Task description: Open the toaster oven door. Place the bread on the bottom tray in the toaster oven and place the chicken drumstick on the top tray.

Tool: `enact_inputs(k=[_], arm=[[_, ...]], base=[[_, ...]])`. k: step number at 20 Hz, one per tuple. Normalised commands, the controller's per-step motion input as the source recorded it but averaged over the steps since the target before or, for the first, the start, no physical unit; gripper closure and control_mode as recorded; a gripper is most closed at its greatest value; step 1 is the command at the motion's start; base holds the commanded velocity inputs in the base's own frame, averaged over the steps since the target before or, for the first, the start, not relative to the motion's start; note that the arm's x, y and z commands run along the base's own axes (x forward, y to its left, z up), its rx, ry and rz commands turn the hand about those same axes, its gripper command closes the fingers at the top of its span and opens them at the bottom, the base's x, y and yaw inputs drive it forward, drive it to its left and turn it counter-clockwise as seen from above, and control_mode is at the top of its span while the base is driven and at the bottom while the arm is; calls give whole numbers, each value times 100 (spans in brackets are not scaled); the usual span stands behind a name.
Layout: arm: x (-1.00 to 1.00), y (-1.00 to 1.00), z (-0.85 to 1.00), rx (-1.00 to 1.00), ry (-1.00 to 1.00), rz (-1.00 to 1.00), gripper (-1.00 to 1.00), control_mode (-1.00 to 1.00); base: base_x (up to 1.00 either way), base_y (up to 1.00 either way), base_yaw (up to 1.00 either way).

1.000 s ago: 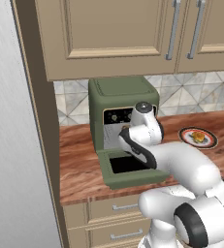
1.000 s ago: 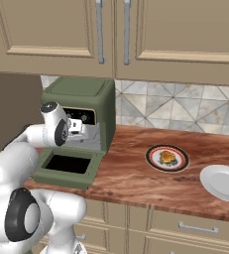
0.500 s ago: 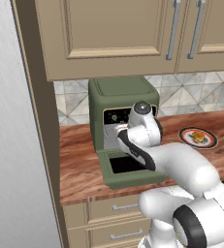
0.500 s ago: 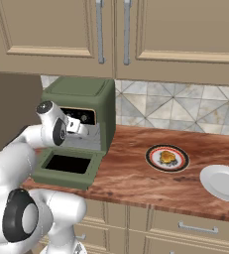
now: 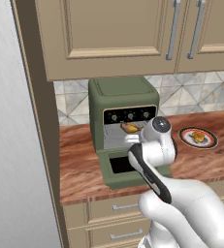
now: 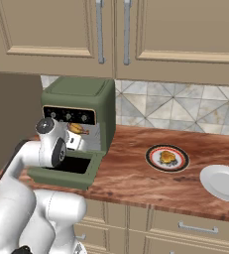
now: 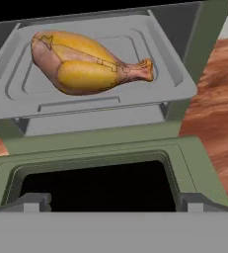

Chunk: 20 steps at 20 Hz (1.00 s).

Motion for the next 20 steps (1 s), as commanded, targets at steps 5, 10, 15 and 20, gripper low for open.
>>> enact_inputs(k=[5, 10, 15, 20], arm=[[31, 4, -21, 0, -11, 1, -100, -100], [35, 23, -22, 0, -11, 0, -100, -100], [44, 12, -17, 0, -7, 0, -100, -100], [52, 0, -2, 0, -10, 0, -100, -100]], base=[[0, 0, 0], [0, 0, 0], [0, 0, 0], [0, 0, 0]])
